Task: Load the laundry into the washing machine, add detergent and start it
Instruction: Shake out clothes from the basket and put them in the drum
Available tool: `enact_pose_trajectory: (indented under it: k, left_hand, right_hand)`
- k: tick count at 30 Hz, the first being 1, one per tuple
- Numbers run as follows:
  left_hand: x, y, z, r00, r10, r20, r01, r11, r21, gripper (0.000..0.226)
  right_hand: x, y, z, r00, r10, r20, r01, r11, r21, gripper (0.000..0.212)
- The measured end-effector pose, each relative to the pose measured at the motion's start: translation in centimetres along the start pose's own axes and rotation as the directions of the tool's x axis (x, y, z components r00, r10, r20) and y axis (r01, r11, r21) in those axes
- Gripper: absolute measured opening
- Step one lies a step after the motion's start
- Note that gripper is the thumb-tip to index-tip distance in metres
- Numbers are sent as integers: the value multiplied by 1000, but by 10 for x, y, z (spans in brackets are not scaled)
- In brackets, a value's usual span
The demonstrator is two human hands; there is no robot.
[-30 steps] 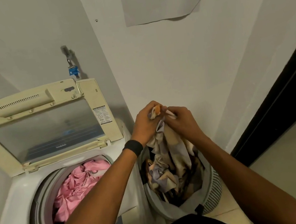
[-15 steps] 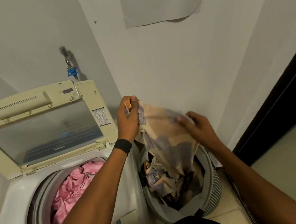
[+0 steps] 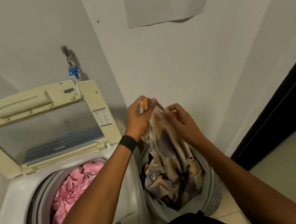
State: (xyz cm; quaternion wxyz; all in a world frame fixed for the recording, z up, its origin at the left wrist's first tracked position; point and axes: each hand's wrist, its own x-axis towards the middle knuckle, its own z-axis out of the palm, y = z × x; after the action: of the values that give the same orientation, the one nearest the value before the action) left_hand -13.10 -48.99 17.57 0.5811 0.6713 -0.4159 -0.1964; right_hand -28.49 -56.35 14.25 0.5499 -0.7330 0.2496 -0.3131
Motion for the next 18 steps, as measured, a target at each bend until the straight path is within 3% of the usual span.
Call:
enact_pose_trajectory:
  k: [4,7,10,12,14,18]
  left_hand:
    - [8,6,-6,998,-5,-69,4,1000,-6,38]
    - [7,1,-11,993,-1,-117,-1,1000,-25,44]
    - [7,0,-11,973,-4,-229,-4,999,-36,42]
    - [8,4,-12,964,13,-265,-22,999,-31,32]
    - [5,12,-10,979,49,-198,-58,997,-42,24]
    - [-2,25,8,985,122,121,-113,990,-81,45]
  right_hand:
    - [-28,57,-4,996,81,25,-73,974,-214,25]
    - [-32,70,-24,993,112,-20,-113,952,-285,44]
    - [-9,33,-48,994,17,-104,-43,969,-245,58]
    - [21,-13,-61,976,-109,-187,73,979,-191,47]
    - [47,-62,-62,962,-229,-151,189,953,-237,38]
    - [58,-90,-28,959,-269,91,283,930,-233,24]
